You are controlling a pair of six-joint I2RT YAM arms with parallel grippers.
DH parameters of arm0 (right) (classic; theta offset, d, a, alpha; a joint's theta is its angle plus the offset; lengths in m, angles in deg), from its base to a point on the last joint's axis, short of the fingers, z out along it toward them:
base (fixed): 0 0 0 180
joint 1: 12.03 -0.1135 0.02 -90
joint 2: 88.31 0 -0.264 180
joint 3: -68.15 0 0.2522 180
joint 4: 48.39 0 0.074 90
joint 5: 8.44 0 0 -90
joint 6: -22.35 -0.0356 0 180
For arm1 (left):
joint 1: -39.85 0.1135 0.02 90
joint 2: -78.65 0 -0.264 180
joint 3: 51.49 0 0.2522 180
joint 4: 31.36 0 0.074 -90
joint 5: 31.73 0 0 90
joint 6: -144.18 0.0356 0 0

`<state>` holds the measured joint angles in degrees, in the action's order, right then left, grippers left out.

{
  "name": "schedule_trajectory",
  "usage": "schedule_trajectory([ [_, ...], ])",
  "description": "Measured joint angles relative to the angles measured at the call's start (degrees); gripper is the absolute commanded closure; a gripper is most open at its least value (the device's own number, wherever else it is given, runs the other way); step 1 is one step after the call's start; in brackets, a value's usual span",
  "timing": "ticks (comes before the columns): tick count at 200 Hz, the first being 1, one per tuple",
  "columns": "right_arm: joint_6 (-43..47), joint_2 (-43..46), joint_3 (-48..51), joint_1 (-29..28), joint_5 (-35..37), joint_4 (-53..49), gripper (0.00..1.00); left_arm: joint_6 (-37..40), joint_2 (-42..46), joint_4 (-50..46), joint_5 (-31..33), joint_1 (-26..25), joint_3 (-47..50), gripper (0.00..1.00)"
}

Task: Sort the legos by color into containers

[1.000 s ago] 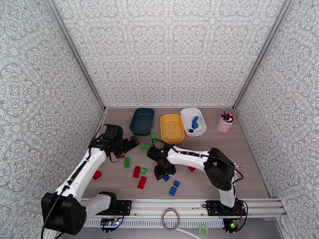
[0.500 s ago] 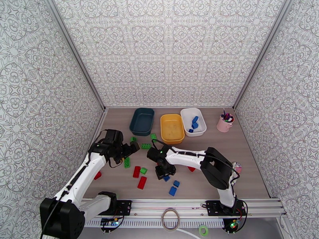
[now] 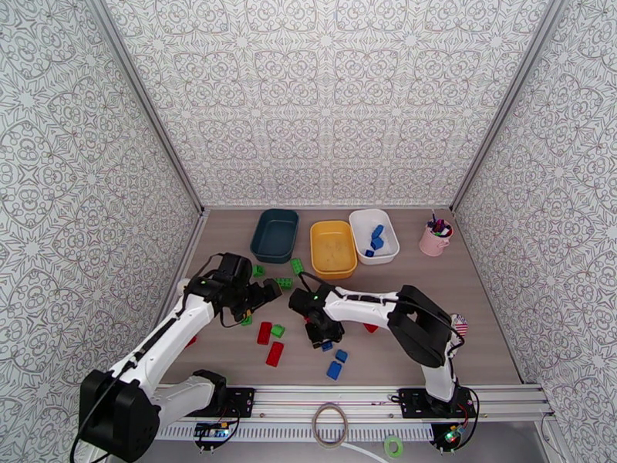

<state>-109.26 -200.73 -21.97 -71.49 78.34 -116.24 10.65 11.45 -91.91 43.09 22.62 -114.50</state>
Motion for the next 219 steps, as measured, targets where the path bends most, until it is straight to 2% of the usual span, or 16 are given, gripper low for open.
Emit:
schedule_trajectory([
  [47,-0.6,3.8,2.1,5.4,0.0,0.8,0.72,0.0,-5.4,2.4,0.0,-3.1,-1.6,0.01],
  [108,-0.3,11.0,-0.4,16.6,-1.6,1.8,0.74,1.6,-15.2,6.2,0.0,-8.8,-14.8,0.01],
  [175,-0.3,11.8,-7.4,31.9,-6.2,2.7,0.76,7.6,-32.9,7.1,-1.6,-12.9,-36.4,0.01],
  [219,-1.6,9.3,-14.8,41.0,-8.9,3.3,0.77,11.3,-47.6,4.0,-2.9,-14.6,-57.1,0.01],
])
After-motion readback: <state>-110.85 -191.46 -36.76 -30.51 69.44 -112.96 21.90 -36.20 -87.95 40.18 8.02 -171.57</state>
